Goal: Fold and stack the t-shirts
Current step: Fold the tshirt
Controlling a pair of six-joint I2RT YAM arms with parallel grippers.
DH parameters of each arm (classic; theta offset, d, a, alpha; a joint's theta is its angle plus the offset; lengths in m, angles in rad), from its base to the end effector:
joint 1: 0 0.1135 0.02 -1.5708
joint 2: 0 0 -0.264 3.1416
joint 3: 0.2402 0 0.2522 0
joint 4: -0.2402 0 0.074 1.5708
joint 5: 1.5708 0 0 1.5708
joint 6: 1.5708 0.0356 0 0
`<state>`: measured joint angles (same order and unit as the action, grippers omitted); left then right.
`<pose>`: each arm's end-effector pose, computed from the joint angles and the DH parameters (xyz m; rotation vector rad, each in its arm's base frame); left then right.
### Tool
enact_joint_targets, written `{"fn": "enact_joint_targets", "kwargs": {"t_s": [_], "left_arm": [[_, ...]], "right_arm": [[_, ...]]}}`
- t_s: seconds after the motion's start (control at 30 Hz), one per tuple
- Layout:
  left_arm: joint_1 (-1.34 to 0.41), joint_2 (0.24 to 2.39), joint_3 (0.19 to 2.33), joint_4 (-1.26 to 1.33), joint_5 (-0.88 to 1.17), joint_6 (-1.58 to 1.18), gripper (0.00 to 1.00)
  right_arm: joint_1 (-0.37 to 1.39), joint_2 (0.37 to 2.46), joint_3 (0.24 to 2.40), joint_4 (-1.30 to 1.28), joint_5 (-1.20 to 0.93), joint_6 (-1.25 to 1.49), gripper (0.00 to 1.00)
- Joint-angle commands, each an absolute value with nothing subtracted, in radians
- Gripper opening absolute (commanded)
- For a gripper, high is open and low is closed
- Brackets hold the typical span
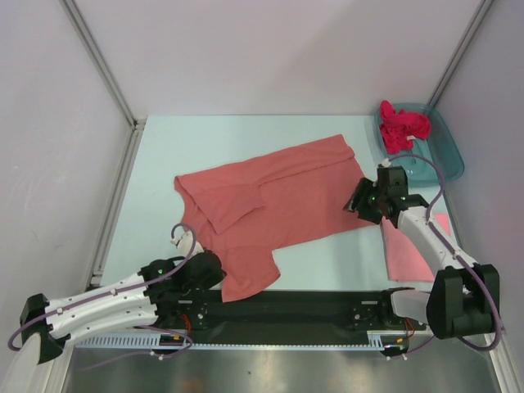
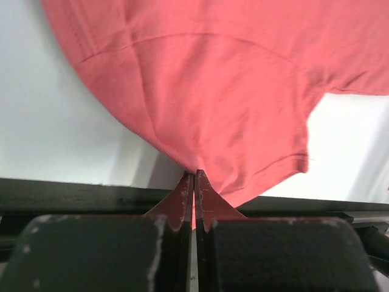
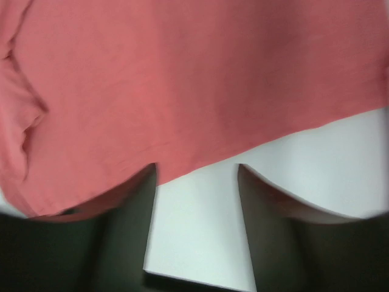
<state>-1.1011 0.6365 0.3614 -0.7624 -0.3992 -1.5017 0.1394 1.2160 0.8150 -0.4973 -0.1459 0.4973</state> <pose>0.0640 -0.0954 0.1696 -0.6505 2.4906 -0.5384 0.2422 0.0392 0.2352 0.3838 2.4817 0.4489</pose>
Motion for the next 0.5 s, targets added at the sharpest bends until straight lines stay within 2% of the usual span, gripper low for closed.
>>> {"fn": "enact_joint_targets", "kwargs": {"t_s": [0.0,0.13,0.27,0.47], "left_arm": [[-1.103,0.64,0.425,-0.718,-0.46,-1.393,0.0],[-1.103,0.614,0.422,-0.68,-0.474,-1.313,0.0],[-1.103,0.568,0.416,-0.68,-0.486,-1.252,0.0],[-1.103,0.522,0.402,-0.627,-0.474,-1.195,0.0]], "right_arm": [[0.039,1.258,0.778,-0.419,-0.126,0.584,0.49],[-0.041,1.305,0.726,-0.306,-0.089,0.656,0.47],[-0.044,1.319,0.701,-0.293,0.05,0.696,0.46],[-0.051,1.244,0.612,-0.273,0.159,0.779,0.46]]}}
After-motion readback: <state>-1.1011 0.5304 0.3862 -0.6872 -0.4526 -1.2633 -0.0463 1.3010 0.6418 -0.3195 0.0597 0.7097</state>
